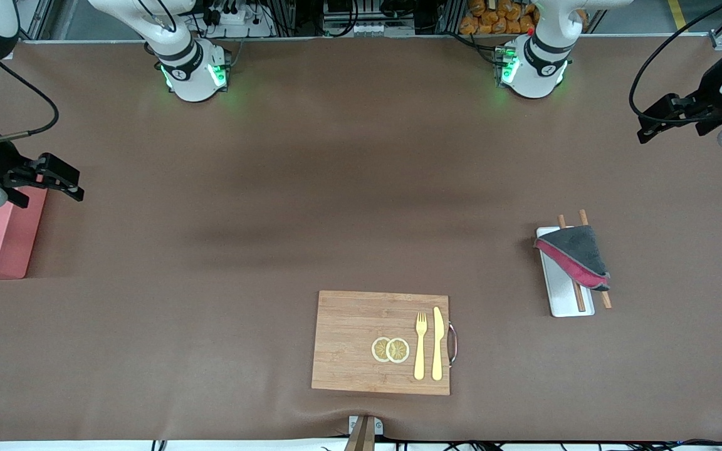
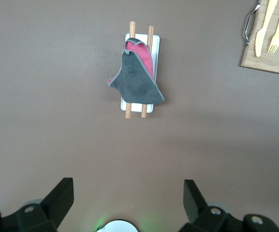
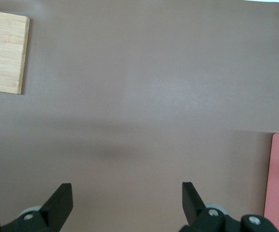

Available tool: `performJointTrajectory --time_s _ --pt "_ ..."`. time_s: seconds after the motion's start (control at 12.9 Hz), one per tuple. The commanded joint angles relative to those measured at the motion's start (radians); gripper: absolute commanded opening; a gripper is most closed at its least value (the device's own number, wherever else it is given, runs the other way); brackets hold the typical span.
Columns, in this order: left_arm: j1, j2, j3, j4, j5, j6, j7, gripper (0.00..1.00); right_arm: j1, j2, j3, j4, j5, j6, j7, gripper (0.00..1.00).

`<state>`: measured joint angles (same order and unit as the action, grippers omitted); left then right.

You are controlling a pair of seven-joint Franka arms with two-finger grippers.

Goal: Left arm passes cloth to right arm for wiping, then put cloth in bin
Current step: 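Reach the left gripper toward the grey-pink cloth on the white tray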

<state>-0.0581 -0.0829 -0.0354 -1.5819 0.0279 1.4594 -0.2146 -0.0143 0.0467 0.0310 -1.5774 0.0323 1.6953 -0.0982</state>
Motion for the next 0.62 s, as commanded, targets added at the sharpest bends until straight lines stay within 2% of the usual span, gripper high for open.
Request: performJointTrajectory --time_s 0.0,0.54 --pt "-0.016 0.002 0.014 0.019 -0.009 -0.021 -0.002 1.0 -0.007 -0.015 0.004 -0.012 -0.015 -0.005 0.012 1.0" --pt "-0.006 0.069 0.012 0.02 -0.008 -0.013 0.003 1.0 -0.013 -0.01 0.003 -0.012 -0.017 0.001 0.009 1.0"
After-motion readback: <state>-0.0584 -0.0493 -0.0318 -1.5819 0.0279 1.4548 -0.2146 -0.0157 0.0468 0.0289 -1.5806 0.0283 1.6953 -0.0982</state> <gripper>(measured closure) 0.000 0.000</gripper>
